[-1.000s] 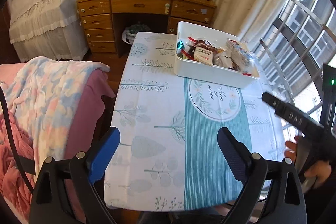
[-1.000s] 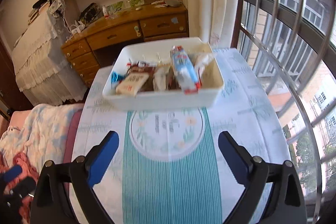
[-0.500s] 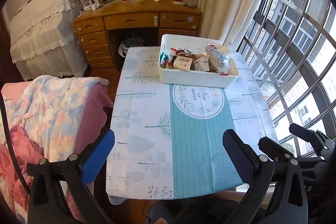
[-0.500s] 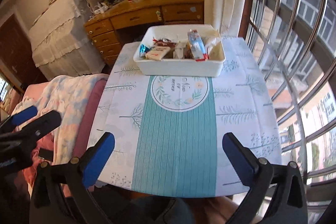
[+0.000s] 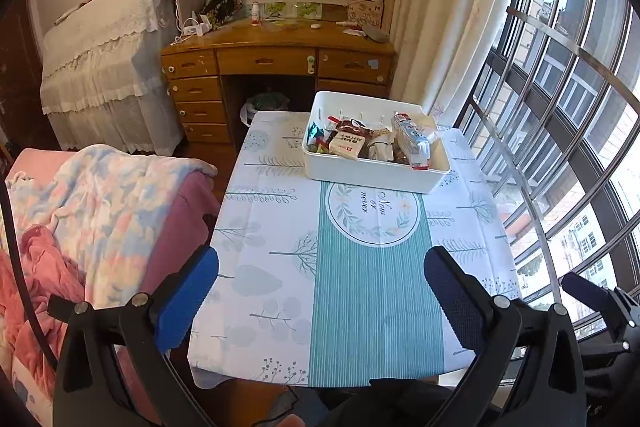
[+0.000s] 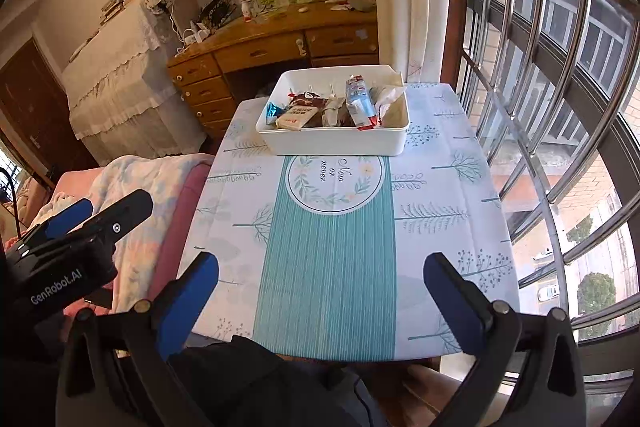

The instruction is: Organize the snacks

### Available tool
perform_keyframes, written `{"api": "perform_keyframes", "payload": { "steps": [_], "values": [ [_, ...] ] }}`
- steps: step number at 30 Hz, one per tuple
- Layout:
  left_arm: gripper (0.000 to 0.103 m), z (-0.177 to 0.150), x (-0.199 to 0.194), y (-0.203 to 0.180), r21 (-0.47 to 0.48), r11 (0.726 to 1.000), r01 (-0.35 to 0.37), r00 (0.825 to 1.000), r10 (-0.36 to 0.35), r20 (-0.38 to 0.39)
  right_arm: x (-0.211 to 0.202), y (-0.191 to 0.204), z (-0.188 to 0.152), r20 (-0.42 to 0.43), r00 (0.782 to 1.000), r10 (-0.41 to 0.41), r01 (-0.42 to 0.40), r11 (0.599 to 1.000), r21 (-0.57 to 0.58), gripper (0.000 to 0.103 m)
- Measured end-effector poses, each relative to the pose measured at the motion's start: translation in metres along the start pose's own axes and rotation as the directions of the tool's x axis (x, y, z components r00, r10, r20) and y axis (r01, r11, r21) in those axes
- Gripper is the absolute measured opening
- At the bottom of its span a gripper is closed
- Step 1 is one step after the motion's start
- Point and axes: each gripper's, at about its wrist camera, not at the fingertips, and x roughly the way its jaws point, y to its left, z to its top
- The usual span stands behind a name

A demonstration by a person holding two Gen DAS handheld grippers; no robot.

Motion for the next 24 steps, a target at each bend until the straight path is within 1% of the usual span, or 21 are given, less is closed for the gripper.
{"api": "perform_keyframes", "payload": {
  "steps": [3,7,11,16,18,24],
  "values": [
    [0.102,-0.004,0.000,0.003,0.005,1.000,-0.003,1.000,0.003,-0.005,-0.002,0.006,-0.003,0.024,1.000,-0.018,0.018,1.000,-0.002,0.103],
    [0.102,-0.006,0.003,0.012,-0.006,1.000,-0.012,1.000,0.012,-0.019,-0.001,0.013,-0.006,0.035,0.999,-0.031,0.031,1.000,0.004,0.103],
    [0.102,-0.005,0.002,0.018,0.002,1.000,-0.016,1.000,0.016,-0.010,-0.002,0.018,-0.006,0.050,0.998,-0.036,0.036,0.999,0.011,0.103],
    [0.102,-0.004,0.003,0.026,0.006,1.000,-0.030,0.999,0.030,-0.014,0.001,0.022,-0.006,0.039,0.999,-0.032,0.032,0.999,0.014,0.103],
    [0.102,-0.004,0.006,0.029,0.010,0.998,-0.056,0.998,0.057,-0.027,0.003,0.024,-0.006,0.033,0.999,-0.036,0.036,0.999,0.020,0.103],
    [0.102,-0.004,0.007,0.035,0.012,0.997,-0.071,0.997,0.071,-0.035,0.007,0.028,-0.007,0.012,0.999,-0.044,0.044,0.999,0.026,0.103]
  ]
}}
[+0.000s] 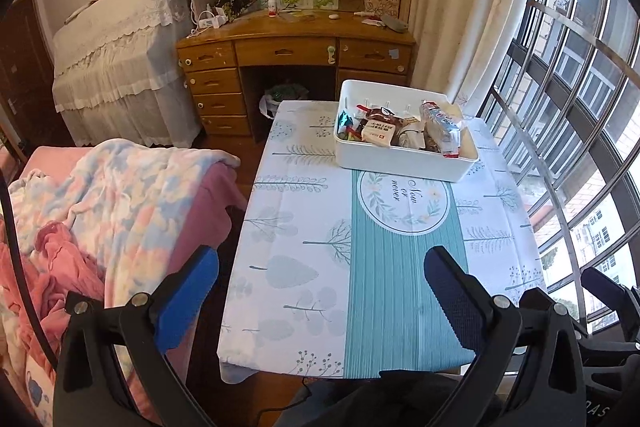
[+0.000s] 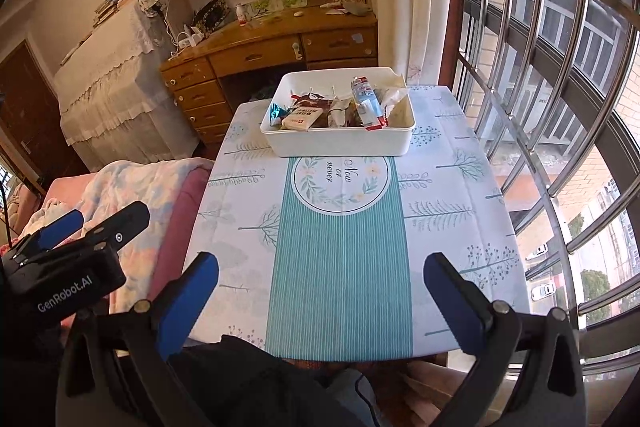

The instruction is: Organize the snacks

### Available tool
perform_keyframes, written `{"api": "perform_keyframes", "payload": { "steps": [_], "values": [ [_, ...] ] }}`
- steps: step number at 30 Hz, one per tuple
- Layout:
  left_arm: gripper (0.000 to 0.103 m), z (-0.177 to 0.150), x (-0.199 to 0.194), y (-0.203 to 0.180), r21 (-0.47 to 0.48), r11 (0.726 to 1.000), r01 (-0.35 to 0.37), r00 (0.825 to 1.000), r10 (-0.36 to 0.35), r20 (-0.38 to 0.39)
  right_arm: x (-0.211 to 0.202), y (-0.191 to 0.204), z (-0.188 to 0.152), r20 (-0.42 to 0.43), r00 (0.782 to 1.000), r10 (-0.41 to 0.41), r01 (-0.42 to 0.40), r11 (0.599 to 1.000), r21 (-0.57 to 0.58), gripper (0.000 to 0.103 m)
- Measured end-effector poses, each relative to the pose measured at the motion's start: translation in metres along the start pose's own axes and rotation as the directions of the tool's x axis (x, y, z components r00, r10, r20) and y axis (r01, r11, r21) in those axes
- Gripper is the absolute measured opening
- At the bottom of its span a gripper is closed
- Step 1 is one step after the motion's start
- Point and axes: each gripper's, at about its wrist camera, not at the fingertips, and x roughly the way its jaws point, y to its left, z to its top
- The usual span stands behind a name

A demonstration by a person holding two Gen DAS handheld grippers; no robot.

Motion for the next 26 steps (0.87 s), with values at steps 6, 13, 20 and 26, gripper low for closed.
{"api": "perform_keyframes", "payload": {
  "steps": [6,13,20,26],
  "values": [
    [0.102,0.000,0.004,0.004,0.007,1.000,-0.010,1.000,0.010,-0.009,0.003,0.002,0.000,-0.013,1.000,-0.005,0.005,1.000,0.006,0.103],
    [0.102,0.001,0.007,0.004,0.012,1.000,-0.019,1.000,0.019,-0.008,0.006,0.003,0.001,-0.024,1.000,-0.013,0.013,1.000,0.010,0.103],
    [0.102,0.001,0.010,0.006,0.017,1.000,-0.017,1.000,0.017,-0.008,0.011,0.000,0.003,-0.035,0.999,-0.021,0.022,1.000,0.023,0.103],
    [0.102,0.003,0.010,0.004,0.017,1.000,-0.011,1.000,0.011,-0.005,0.014,-0.002,0.005,-0.041,0.999,-0.023,0.024,0.999,0.028,0.103]
  ]
}}
